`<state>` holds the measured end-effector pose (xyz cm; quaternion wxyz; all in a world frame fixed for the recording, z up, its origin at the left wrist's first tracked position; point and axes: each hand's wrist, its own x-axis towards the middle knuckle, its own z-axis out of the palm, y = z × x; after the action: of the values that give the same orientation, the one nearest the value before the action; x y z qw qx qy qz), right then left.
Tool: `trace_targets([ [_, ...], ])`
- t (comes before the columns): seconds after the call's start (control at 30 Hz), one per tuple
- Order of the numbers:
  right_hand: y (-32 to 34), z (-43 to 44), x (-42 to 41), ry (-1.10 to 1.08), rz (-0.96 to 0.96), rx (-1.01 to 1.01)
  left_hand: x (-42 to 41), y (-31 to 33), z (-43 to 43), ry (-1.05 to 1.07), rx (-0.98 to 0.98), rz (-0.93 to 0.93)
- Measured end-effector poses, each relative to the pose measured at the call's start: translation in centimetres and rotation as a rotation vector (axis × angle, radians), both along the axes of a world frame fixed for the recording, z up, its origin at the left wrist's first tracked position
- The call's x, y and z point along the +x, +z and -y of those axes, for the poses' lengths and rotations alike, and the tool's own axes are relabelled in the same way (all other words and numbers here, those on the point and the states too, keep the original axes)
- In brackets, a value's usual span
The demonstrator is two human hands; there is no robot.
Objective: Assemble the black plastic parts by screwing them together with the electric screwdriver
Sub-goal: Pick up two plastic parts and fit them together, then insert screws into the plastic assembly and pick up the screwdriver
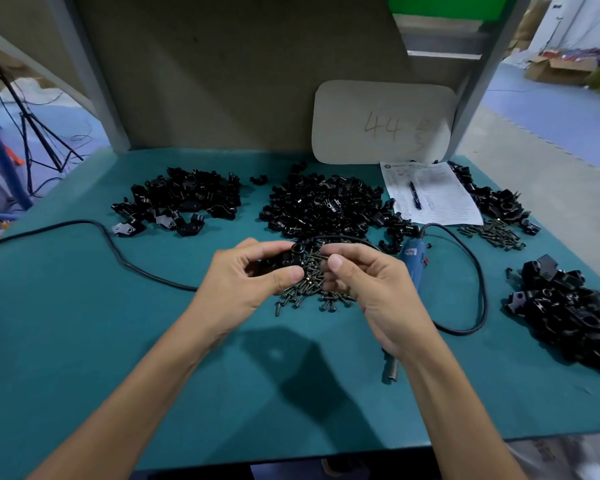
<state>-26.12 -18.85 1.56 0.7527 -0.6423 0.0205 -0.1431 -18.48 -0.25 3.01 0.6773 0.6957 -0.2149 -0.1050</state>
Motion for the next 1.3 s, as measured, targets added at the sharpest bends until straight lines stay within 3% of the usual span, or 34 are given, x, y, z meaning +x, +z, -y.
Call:
trace_targets([
  [0.3,1.1,-1.0,-1.0,0.059,0.017,0.018,-0.5,0.3,0.0,-0.019,0.041,0.043],
  [0.57,1.0,-0.7,-0.8,0.003,-0.056,-0.215,-1.2,0.3,0.3,0.000,0.095,0.121],
  [0.73,1.3,-0.8,-0.8,-0.027,-0.062,-0.466,-1.2,0.6,0.3,-0.005,0.145,0.250],
  [0.87,1.8,-0.4,-1.0,0.105,-0.093,-0.506,-1.3,0.7,0.2,0.000,0.143,0.257],
  [1.1,1.4,-0.2,-0.6,0.080,-0.105,-0.554,-1.5,0.6,0.4,-0.028,0.140,0.261],
  [1.17,1.3,0.4,-0.3,0.010,-0.161,-0.595,-1.7,0.6,0.5,-0.025,0.158,0.277],
  [1.3,-1.2,6.3,1.3,-0.544,-0.372,-1.003,-1.7,0.4,0.3,-0.010,0.141,0.258],
])
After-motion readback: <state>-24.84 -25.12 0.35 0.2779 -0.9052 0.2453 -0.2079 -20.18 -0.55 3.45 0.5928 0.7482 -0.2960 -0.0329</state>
